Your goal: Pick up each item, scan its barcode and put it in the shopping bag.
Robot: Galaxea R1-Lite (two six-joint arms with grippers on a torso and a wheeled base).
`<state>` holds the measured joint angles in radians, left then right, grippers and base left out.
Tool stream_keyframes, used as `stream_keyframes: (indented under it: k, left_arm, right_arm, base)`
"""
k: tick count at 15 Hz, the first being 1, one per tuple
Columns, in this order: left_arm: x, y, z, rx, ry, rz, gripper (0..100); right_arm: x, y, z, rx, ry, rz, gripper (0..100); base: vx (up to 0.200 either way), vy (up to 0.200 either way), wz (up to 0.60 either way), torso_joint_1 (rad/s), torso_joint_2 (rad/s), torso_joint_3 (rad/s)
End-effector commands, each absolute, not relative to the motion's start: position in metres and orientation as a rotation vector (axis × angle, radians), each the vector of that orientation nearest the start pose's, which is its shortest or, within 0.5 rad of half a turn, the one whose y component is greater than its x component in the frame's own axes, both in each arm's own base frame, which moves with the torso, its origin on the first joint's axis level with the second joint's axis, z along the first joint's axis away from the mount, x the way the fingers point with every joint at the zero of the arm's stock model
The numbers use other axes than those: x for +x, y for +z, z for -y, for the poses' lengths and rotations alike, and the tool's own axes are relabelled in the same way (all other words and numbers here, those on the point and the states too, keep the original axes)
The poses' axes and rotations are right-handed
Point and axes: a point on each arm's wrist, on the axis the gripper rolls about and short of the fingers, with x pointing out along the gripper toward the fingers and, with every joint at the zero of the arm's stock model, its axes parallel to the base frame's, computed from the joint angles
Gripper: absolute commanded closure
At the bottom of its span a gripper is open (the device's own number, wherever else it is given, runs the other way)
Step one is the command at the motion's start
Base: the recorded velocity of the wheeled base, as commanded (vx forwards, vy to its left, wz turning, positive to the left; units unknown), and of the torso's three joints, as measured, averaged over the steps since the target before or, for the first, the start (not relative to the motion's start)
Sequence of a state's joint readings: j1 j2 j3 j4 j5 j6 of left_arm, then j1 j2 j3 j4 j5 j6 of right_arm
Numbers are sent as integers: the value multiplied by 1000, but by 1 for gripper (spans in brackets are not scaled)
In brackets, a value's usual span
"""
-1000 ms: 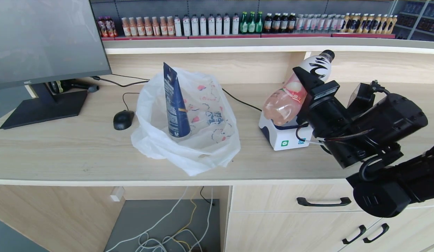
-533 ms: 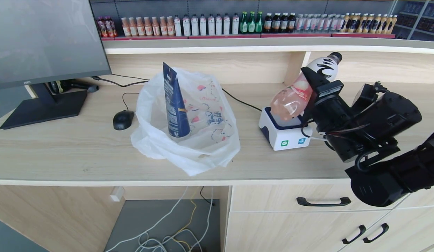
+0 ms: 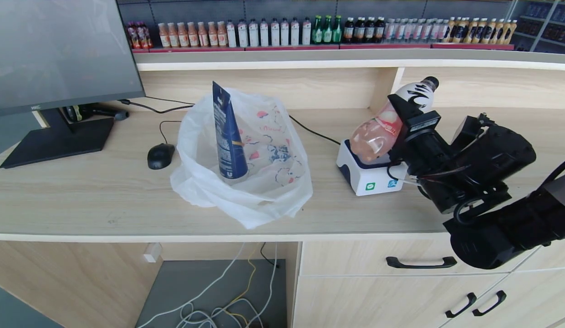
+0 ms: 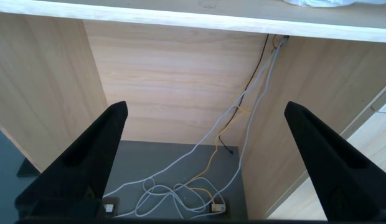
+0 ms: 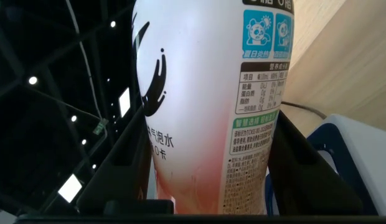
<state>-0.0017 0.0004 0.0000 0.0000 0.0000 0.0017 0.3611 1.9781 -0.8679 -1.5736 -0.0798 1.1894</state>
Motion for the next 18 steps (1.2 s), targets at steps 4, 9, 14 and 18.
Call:
stream_keyframes:
  k: [4,9,14,18]
  left_arm:
    - [-23,75,0,2,-2,0,0]
    - [-23,75,0,2,0,0,0]
    - [-23,75,0,2,-2,0,0]
    - [-23,75,0,2,-2,0,0]
  right_arm:
    - [335,198,-123,1260,514,239,100]
    - [334,200,-123,1260,518,242,100]
    - [331,208,-106,1212,566,232,100]
    - [336,203,-103,1201,563,218,100]
  base:
    - [0,0,0,0,0,0]
    - [0,0,0,0,0,0]
    - [0,0,0,0,0,0]
    - [0,0,0,0,0,0]
